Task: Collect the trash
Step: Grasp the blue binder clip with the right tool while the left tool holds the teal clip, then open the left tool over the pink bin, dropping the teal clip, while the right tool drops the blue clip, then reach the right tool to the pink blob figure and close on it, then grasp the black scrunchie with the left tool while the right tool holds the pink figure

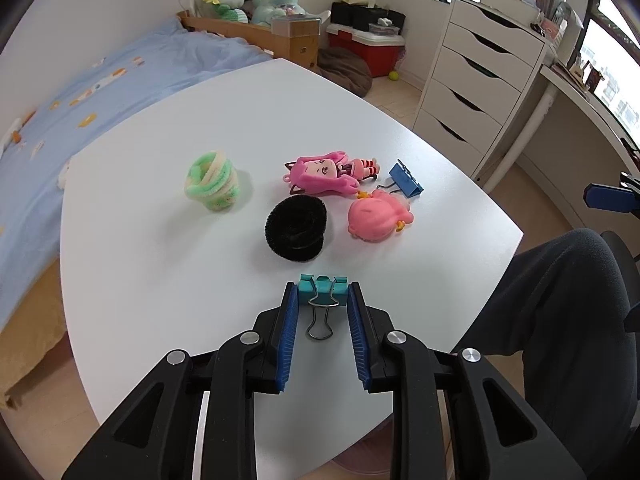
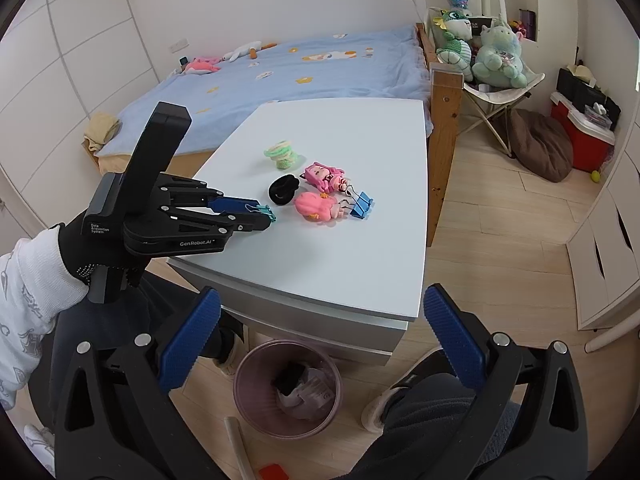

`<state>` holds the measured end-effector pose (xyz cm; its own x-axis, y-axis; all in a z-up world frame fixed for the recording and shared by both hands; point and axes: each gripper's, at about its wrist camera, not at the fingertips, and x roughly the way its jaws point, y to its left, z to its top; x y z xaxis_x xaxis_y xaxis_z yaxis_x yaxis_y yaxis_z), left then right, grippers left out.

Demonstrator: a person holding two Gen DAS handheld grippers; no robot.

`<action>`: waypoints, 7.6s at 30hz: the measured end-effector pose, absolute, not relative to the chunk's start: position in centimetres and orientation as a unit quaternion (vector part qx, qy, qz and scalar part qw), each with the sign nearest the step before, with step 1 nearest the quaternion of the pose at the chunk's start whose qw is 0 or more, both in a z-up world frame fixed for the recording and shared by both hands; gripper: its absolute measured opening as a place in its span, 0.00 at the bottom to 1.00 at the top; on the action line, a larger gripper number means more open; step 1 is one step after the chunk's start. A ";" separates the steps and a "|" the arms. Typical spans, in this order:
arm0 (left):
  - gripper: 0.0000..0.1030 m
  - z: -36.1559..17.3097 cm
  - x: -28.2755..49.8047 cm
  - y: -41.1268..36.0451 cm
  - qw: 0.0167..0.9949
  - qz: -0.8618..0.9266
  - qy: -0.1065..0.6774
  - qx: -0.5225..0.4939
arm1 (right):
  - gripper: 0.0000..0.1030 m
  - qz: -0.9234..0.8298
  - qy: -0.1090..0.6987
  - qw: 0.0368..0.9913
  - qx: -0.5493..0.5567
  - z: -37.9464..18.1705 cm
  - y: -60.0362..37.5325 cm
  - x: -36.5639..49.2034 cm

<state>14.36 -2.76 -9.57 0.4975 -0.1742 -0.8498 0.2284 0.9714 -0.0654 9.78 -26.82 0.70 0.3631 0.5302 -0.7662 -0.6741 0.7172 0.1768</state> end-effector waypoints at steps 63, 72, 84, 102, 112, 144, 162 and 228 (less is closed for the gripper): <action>0.24 -6.4 9.7 0.4 0.887 -0.086 0.453 -0.030 | 0.01 0.324 0.484 0.806 -0.106 -1.1 -19.9 20.2; 0.24 -4.7 7.5 -0.4 0.893 -0.090 0.441 -0.021 | 0.01 0.367 0.450 0.807 -0.103 1.6 -21.2 15.4; 0.24 -4.5 3.3 -2.5 0.897 -0.104 0.429 -0.017 | 0.01 0.427 0.429 0.790 -0.100 2.9 -22.8 8.0; 0.24 -5.9 -1.4 -2.4 0.893 -0.100 0.437 -0.038 | 0.58 0.441 0.465 0.760 -0.108 -1.5 -23.0 3.0; 0.24 -6.4 -1.4 -3.4 0.888 -0.114 0.444 -0.032 | 0.95 0.405 0.447 0.793 -0.085 -0.7 -24.6 4.1; 0.93 -5.6 -1.1 -3.4 0.897 -0.102 0.427 -0.054 | 0.97 0.381 0.426 0.818 -0.063 1.1 -27.1 4.7; 0.93 -5.1 -0.3 -2.3 0.904 -0.085 0.414 -0.063 | 0.97 0.381 0.426 0.818 -0.069 1.2 -26.0 6.0; 0.93 -3.9 6.1 0.2 0.909 -0.066 0.406 -0.069 | 0.52 0.315 0.549 0.769 -0.095 -3.3 -17.9 19.8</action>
